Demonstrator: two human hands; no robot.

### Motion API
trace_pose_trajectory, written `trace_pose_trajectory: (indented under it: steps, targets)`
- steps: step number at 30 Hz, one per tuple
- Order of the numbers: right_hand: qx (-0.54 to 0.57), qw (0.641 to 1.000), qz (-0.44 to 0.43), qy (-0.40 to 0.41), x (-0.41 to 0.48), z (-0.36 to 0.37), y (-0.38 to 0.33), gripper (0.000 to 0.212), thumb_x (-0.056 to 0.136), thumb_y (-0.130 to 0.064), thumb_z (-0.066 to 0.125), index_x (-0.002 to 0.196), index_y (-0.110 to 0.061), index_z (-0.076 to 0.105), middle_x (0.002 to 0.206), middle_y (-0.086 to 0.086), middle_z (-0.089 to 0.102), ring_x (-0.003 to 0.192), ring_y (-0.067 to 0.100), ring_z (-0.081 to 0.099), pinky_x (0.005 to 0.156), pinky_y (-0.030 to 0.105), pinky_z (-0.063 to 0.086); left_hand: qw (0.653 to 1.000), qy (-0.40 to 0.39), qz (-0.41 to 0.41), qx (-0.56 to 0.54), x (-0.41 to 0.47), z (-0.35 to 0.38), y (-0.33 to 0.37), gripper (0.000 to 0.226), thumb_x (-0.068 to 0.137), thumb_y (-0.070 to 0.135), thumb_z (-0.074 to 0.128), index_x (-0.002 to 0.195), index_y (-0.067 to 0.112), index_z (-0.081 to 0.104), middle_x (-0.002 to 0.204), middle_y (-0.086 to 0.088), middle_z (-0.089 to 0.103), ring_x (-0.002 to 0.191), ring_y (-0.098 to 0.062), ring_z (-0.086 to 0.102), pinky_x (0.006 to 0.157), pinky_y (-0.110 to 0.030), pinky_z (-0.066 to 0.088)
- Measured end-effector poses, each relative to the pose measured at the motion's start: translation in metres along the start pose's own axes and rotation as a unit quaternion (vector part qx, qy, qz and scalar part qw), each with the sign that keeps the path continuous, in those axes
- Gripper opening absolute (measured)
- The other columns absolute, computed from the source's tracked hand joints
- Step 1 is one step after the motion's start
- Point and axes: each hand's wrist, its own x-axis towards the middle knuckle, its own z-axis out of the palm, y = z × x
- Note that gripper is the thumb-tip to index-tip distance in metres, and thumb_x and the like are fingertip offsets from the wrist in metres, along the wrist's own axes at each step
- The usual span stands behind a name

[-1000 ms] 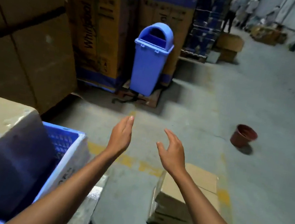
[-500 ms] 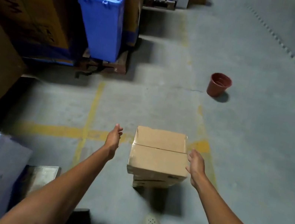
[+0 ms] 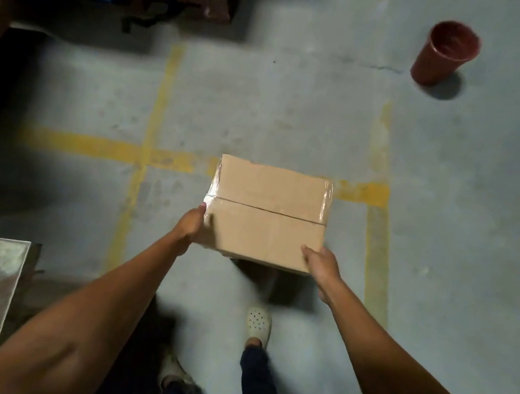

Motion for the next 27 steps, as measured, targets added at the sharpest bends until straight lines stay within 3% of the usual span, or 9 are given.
trace_pose_trajectory:
  steps: [3, 5, 8, 12, 15, 19, 21, 24, 27]
  targets:
    - [-0.012, 0.999, -0.019, 0.028, -0.008, -0.002, 0.001, 0.035, 0.092, -0.017, 0.063, 0.127, -0.013, 0.062, 0.120, 0.004, 0.068, 0.106, 0.025, 0.062, 0.087, 0.035, 0.049, 1.000, 0.015, 0.009, -0.005, -0.042, 0.003, 0.014, 0.058, 0.093, 0.048, 0.040, 0.127, 0.006, 0.061, 0.130, -0.025, 0.060, 0.114, -0.042, 0.059, 0.089, -0.039, 0.049]
    - [-0.016, 0.998, -0.041, 0.049, -0.016, -0.009, -0.002, 0.039, 0.089, -0.014, 0.065, 0.127, -0.014, 0.061, 0.121, 0.005, 0.067, 0.108, 0.025, 0.063, 0.092, 0.041, 0.053, 0.998, 0.037, 0.045, -0.027, -0.079, -0.002, 0.028, 0.035, 0.099, 0.029, 0.047, 0.121, 0.006, 0.063, 0.124, -0.024, 0.063, 0.109, -0.040, 0.061, 0.085, -0.041, 0.050]
    - [0.002, 0.995, -0.090, 0.053, -0.036, -0.015, -0.016, 0.044, 0.086, -0.013, 0.069, 0.128, -0.019, 0.055, 0.122, 0.001, 0.065, 0.106, 0.019, 0.063, 0.091, 0.044, 0.056, 0.989, 0.070, 0.094, -0.093, -0.120, -0.017, 0.032, 0.020, 0.090, 0.029, 0.057, 0.104, 0.018, 0.066, 0.109, -0.009, 0.070, 0.103, -0.029, 0.066, 0.091, -0.047, 0.052]
    - [0.016, 0.988, -0.148, 0.038, -0.073, -0.003, -0.032, 0.067, 0.081, -0.022, 0.071, 0.142, -0.026, 0.045, 0.130, -0.005, 0.061, 0.109, 0.017, 0.063, 0.092, 0.042, 0.055, 0.959, 0.173, 0.152, -0.168, -0.181, -0.040, 0.023, 0.017, 0.098, 0.026, 0.054, 0.083, 0.020, 0.061, 0.083, 0.001, 0.063, 0.083, -0.018, 0.057, 0.074, -0.036, 0.045]
    - [-0.002, 0.981, -0.192, 0.034, -0.106, 0.022, -0.036, 0.073, 0.072, -0.030, 0.068, 0.142, -0.030, 0.047, 0.127, -0.005, 0.065, 0.109, 0.018, 0.065, 0.096, 0.045, 0.055, 0.940, 0.224, 0.157, -0.202, -0.220, -0.061, 0.002, 0.015, 0.098, 0.032, 0.054, 0.094, 0.019, 0.060, 0.090, 0.003, 0.063, 0.087, -0.016, 0.057, 0.081, -0.039, 0.048]
    - [-0.011, 0.961, -0.267, 0.068, -0.174, 0.058, -0.042, 0.045, 0.078, -0.028, 0.063, 0.122, -0.024, 0.062, 0.103, -0.006, 0.071, 0.097, 0.021, 0.065, 0.090, 0.042, 0.053, 0.925, 0.281, 0.166, -0.192, -0.275, -0.096, -0.048, 0.033, 0.086, 0.050, 0.049, 0.105, 0.023, 0.057, 0.112, -0.005, 0.064, 0.108, -0.025, 0.060, 0.101, -0.052, 0.047]
    - [-0.025, 0.953, -0.293, 0.072, -0.207, 0.076, -0.039, 0.057, 0.070, -0.046, 0.052, 0.120, -0.023, 0.062, 0.103, -0.002, 0.071, 0.099, 0.027, 0.063, 0.091, 0.046, 0.053, 0.912, 0.325, 0.172, -0.179, -0.311, -0.112, -0.074, 0.037, 0.089, 0.049, 0.045, 0.110, 0.020, 0.055, 0.119, -0.008, 0.062, 0.113, -0.028, 0.058, 0.103, -0.051, 0.045]
    - [-0.058, 0.942, -0.327, 0.050, -0.260, 0.107, -0.029, 0.074, 0.063, -0.057, 0.043, 0.128, -0.025, 0.057, 0.110, 0.005, 0.070, 0.106, 0.031, 0.062, 0.094, 0.049, 0.051, 0.888, 0.391, 0.163, -0.179, -0.367, -0.140, -0.120, 0.020, 0.098, 0.037, 0.046, 0.106, 0.020, 0.052, 0.119, -0.011, 0.061, 0.111, -0.027, 0.056, 0.100, -0.043, 0.044]
    - [-0.096, 0.923, -0.372, 0.011, -0.327, 0.141, -0.013, 0.063, 0.071, -0.053, 0.046, 0.126, -0.024, 0.058, 0.110, 0.003, 0.070, 0.106, 0.032, 0.062, 0.094, 0.047, 0.050, 0.854, 0.466, 0.141, -0.186, -0.424, -0.175, -0.177, 0.031, 0.098, 0.036, 0.047, 0.113, 0.011, 0.056, 0.121, -0.013, 0.061, 0.113, -0.030, 0.056, 0.097, -0.040, 0.044]
